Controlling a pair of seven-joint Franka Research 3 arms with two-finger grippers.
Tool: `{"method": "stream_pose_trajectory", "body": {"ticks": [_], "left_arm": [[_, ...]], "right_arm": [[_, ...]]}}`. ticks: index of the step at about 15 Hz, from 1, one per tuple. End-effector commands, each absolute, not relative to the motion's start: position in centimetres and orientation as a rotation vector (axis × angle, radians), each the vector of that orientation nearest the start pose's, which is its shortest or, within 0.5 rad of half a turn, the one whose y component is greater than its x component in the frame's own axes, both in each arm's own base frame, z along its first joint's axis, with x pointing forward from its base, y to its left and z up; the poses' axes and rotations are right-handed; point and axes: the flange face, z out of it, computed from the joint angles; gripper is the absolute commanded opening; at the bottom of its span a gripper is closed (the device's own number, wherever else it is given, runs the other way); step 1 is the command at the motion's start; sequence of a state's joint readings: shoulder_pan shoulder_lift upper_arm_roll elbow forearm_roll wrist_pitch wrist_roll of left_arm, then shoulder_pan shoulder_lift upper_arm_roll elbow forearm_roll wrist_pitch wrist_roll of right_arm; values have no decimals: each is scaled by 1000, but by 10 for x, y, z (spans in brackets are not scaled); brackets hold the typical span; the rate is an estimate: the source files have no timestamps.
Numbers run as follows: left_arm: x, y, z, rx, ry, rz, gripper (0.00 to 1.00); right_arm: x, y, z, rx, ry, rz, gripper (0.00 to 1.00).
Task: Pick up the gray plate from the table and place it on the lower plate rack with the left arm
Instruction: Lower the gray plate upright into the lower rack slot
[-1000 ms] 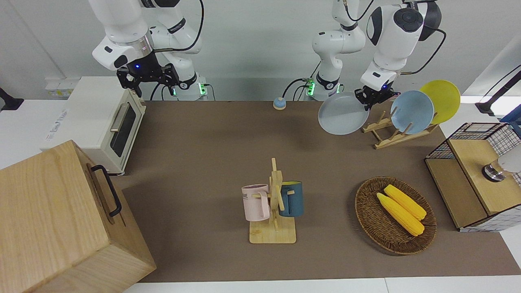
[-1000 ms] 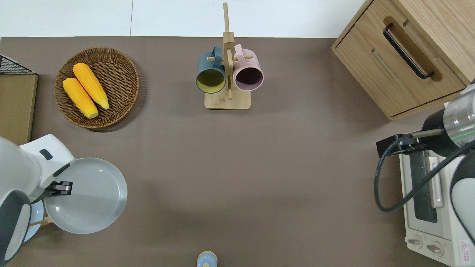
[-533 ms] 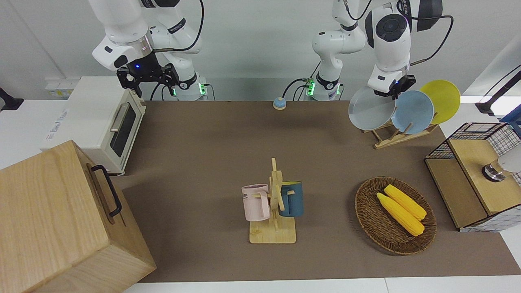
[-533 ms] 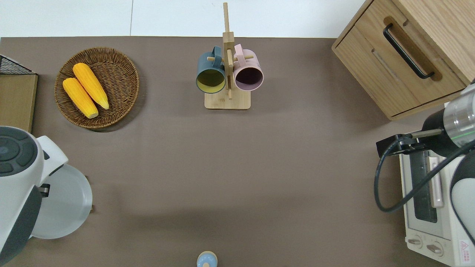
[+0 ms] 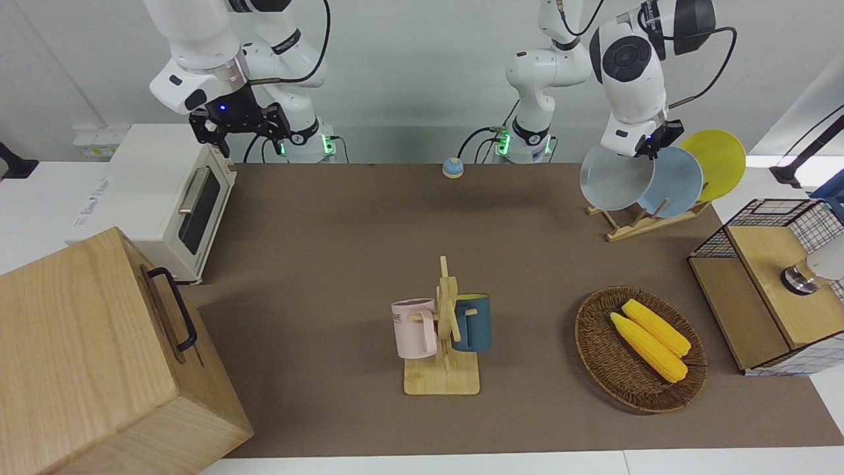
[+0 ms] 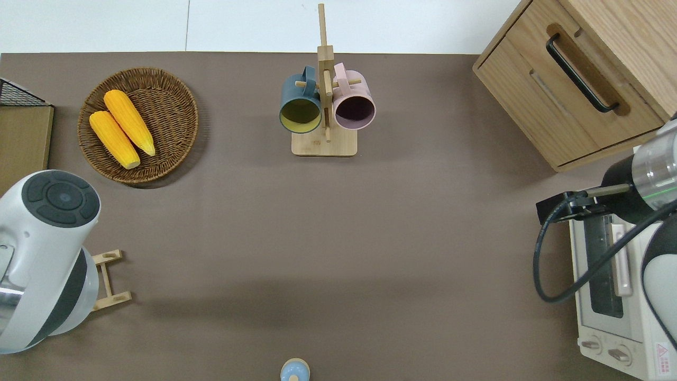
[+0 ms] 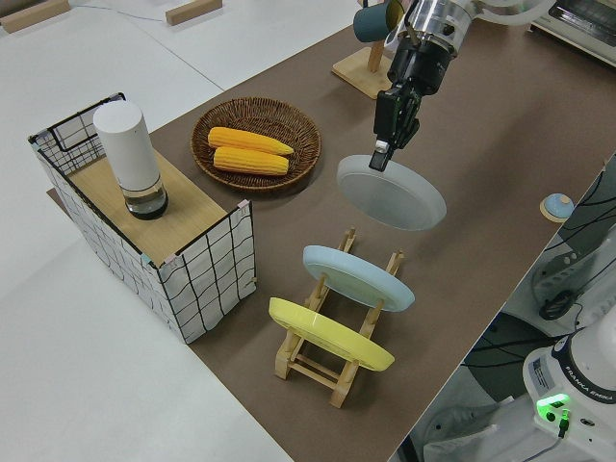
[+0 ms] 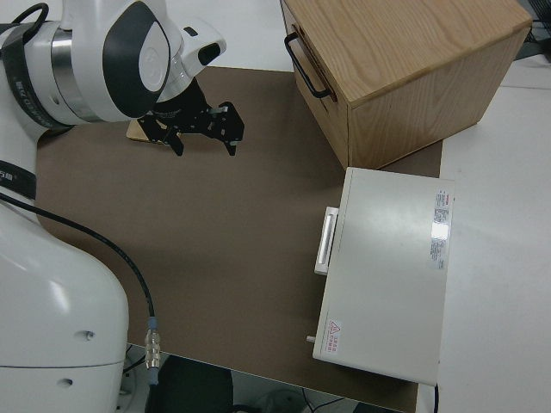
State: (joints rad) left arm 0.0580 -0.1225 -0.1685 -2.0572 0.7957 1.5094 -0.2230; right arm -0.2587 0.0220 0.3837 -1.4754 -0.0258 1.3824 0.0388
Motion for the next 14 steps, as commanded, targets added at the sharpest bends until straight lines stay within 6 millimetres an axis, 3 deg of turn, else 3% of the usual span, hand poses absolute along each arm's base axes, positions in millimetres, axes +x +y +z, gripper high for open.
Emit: {"method": "stream_pose_trajectory", "body": {"ticks": [1, 4, 14], "left_arm": [[478, 26, 472, -2170, -31, 333, 0], [473, 26, 447, -2119, -94, 352, 0], [480, 17, 408, -2152, -76, 402, 0]], "right_arm": [[536, 60, 646, -3167, -108, 179, 983], [536, 60, 646, -3167, -108, 179, 983], [536, 60, 646, -3167, -108, 179, 983]]}}
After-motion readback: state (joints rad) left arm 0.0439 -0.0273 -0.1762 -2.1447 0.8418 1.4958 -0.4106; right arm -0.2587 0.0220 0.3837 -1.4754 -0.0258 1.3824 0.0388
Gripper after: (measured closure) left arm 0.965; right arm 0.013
